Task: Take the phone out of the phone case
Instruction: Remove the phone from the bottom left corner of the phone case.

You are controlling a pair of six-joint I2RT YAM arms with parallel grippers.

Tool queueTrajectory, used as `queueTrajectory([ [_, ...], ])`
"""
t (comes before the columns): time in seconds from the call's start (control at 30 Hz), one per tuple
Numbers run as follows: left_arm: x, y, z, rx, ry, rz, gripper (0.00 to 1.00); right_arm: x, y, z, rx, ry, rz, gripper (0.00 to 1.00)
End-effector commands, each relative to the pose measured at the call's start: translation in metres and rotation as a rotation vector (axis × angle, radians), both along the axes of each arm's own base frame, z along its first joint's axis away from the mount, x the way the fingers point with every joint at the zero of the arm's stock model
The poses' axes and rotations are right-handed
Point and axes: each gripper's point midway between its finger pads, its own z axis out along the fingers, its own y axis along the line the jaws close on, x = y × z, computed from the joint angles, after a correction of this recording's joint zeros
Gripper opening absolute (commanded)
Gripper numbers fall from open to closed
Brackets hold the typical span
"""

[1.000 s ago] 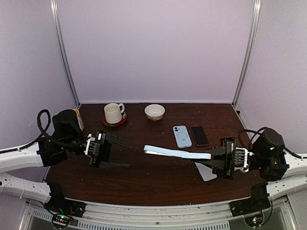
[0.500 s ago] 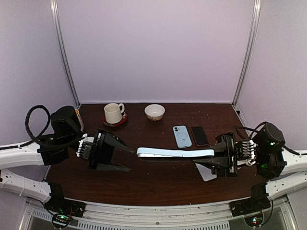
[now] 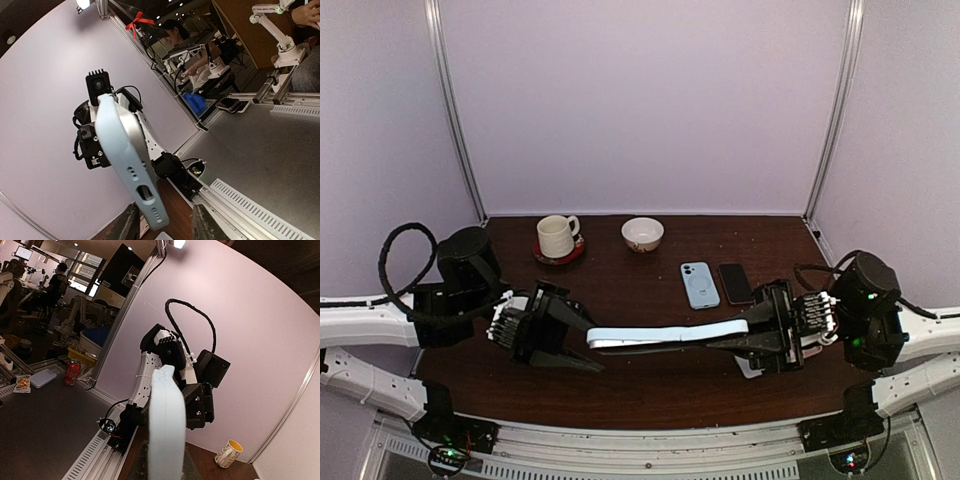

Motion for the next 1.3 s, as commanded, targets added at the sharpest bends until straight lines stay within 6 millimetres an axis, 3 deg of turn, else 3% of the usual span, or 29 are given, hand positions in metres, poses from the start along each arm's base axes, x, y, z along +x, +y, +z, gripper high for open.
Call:
queueTrajectory([
  [0.0,-0.005,-0.001,0.026,-0.086,-0.033,-0.014,0.37,-0.007,-0.011,0.044,0.132,-0.03,0.024,0.0],
  [0.67,-0.007,-0.005,0.021,-0.081,-0.043,-0.009,0.24,-0.01,-0.009,0.041,0.117,-0.009,0.049,0.0],
  [1.27,-0.011,-0.003,0.02,-0.044,-0.097,-0.028,0.13,-0.044,-0.008,0.023,-0.106,0.094,0.294,0.0],
])
